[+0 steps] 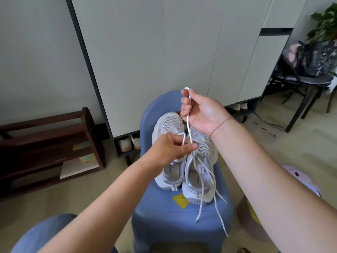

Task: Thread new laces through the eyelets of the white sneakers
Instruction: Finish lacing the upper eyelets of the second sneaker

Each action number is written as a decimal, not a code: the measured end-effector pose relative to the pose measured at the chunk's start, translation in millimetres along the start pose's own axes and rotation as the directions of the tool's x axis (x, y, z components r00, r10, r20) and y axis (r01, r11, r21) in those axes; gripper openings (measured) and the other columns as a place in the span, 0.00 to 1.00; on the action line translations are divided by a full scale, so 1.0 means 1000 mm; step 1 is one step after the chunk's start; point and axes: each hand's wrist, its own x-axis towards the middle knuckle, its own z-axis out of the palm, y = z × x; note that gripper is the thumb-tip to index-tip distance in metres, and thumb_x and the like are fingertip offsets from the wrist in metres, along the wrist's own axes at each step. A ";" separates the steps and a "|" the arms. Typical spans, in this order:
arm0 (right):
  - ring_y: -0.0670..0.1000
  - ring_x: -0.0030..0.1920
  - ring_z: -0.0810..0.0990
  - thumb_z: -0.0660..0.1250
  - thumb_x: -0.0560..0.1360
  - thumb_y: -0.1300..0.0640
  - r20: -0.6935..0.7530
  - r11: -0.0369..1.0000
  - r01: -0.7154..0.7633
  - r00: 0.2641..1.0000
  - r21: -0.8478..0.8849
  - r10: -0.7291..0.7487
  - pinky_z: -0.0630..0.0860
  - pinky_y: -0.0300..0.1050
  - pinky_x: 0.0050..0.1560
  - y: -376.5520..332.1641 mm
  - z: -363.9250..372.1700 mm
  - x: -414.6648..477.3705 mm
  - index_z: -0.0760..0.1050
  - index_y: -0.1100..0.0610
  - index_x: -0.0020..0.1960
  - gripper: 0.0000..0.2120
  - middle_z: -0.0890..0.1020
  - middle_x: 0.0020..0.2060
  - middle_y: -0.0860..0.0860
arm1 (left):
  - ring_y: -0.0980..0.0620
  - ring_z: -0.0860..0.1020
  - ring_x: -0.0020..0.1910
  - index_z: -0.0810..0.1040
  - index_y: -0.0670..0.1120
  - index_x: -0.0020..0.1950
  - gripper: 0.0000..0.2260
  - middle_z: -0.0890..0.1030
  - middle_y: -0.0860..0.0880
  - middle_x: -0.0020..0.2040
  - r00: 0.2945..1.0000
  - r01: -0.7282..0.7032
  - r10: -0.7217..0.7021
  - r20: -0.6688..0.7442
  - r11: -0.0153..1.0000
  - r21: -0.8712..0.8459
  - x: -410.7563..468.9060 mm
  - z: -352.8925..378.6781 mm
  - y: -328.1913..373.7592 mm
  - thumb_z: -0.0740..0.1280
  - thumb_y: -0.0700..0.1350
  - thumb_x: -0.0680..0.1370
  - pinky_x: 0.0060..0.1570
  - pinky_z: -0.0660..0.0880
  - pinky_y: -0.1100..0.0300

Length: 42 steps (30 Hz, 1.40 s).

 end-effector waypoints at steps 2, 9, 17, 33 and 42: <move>0.45 0.28 0.71 0.54 0.82 0.55 -0.046 0.995 0.007 0.999 -0.101 -0.012 0.71 0.34 0.31 0.001 -0.003 0.004 0.74 0.59 0.44 0.14 0.75 0.28 0.49 | 0.58 0.68 0.28 0.84 0.39 0.47 0.09 0.76 0.52 0.32 1.000 -0.011 0.010 -0.030 0.998 -0.058 0.002 -0.002 -0.003 0.73 0.45 0.73 0.35 0.70 0.68; 0.53 0.41 0.82 0.57 0.77 0.43 0.027 0.849 -0.289 0.942 -0.442 0.335 0.79 0.47 0.49 0.038 -0.041 -0.028 0.76 0.61 0.53 0.22 0.83 0.41 0.56 | 0.57 0.69 0.25 0.79 0.40 0.38 0.08 0.75 0.51 0.27 0.972 -0.102 -0.004 -0.234 0.894 -0.436 0.018 -0.037 0.001 0.71 0.46 0.68 0.31 0.70 0.67; 0.50 0.42 0.80 0.63 0.77 0.57 0.186 0.616 -0.150 0.875 -0.773 0.447 0.76 0.37 0.46 0.029 -0.064 -0.038 0.79 0.62 0.50 0.10 0.82 0.41 0.54 | 0.61 0.69 0.22 0.79 0.41 0.44 0.06 0.76 0.53 0.26 0.866 -0.237 -0.121 -0.485 0.754 -0.612 0.044 -0.088 0.008 0.65 0.40 0.79 0.25 0.69 0.72; 0.40 0.22 0.66 0.63 0.78 0.52 -0.197 0.785 -0.102 0.980 -0.611 -0.026 0.62 0.30 0.23 0.020 -0.081 0.019 0.82 0.58 0.41 0.14 0.70 0.23 0.45 | 0.54 0.77 0.31 0.83 0.46 0.39 0.17 0.82 0.46 0.33 0.979 0.203 -0.171 -0.110 0.779 0.593 0.047 -0.083 -0.024 0.70 0.59 0.73 0.47 0.78 0.56; 0.42 0.24 0.76 0.62 0.79 0.61 -0.360 0.987 -0.164 0.921 -0.005 0.151 0.73 0.32 0.25 0.034 -0.090 0.037 0.76 0.62 0.43 0.08 0.80 0.26 0.52 | 0.62 0.73 0.26 0.80 0.52 0.42 0.09 0.76 0.61 0.28 0.910 0.025 0.162 -0.382 0.898 0.439 0.075 -0.048 -0.031 0.67 0.56 0.76 0.29 0.67 0.72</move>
